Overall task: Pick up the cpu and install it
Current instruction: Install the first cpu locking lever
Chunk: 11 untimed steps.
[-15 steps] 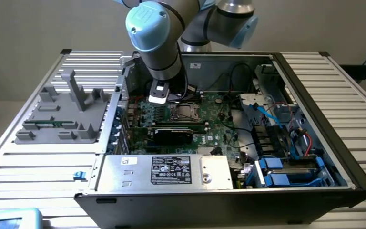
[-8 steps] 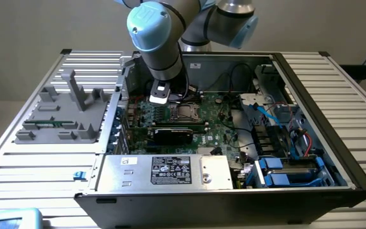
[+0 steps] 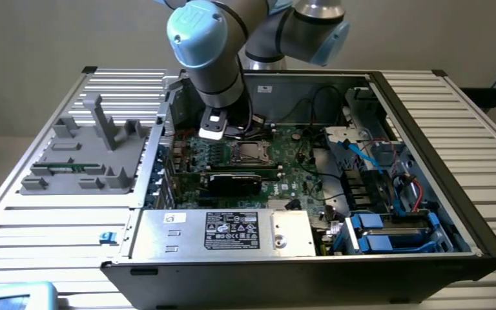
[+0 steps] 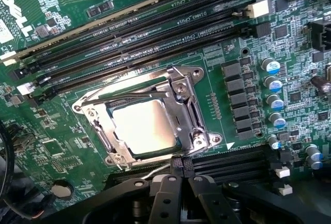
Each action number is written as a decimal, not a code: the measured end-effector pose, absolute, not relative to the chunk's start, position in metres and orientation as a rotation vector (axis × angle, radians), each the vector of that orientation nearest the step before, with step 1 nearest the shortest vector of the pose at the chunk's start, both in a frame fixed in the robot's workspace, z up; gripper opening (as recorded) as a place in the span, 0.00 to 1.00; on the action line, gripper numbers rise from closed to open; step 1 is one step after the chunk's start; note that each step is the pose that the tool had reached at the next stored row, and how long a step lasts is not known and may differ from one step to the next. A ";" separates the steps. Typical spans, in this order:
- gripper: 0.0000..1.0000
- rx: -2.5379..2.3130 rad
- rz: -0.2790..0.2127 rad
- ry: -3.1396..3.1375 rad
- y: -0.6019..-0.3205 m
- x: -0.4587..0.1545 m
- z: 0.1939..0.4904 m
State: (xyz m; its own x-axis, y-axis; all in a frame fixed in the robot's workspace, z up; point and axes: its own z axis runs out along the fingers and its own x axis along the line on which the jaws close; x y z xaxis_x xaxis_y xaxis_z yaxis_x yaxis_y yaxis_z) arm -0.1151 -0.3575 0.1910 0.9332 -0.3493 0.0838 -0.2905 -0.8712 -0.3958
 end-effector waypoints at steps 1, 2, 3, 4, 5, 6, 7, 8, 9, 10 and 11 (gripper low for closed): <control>0.11 -2.707 -0.215 0.466 -0.357 -0.117 0.192; 0.11 -2.707 -0.215 0.466 -0.357 -0.119 0.193; 0.11 -2.707 -0.215 0.466 -0.357 -0.120 0.194; 0.11 -2.707 -0.215 0.466 -0.356 -0.122 0.195; 0.11 -2.706 -0.215 0.466 -0.355 -0.123 0.195; 0.11 -2.706 -0.215 0.466 -0.354 -0.123 0.196; 0.11 -2.706 -0.215 0.466 -0.353 -0.124 0.196; 0.11 -2.706 -0.215 0.466 -0.352 -0.124 0.197; 0.11 -2.706 -0.215 0.466 -0.352 -0.124 0.197; 0.11 -2.707 -0.215 0.466 -0.352 -0.124 0.197; 0.11 -2.706 -0.215 0.465 -0.351 -0.124 0.197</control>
State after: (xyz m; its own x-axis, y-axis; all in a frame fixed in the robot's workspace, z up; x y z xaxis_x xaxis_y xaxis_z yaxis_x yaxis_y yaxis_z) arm -0.1244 -0.3514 0.1972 0.9333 -0.3492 0.0839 -0.2903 -0.8710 -0.3963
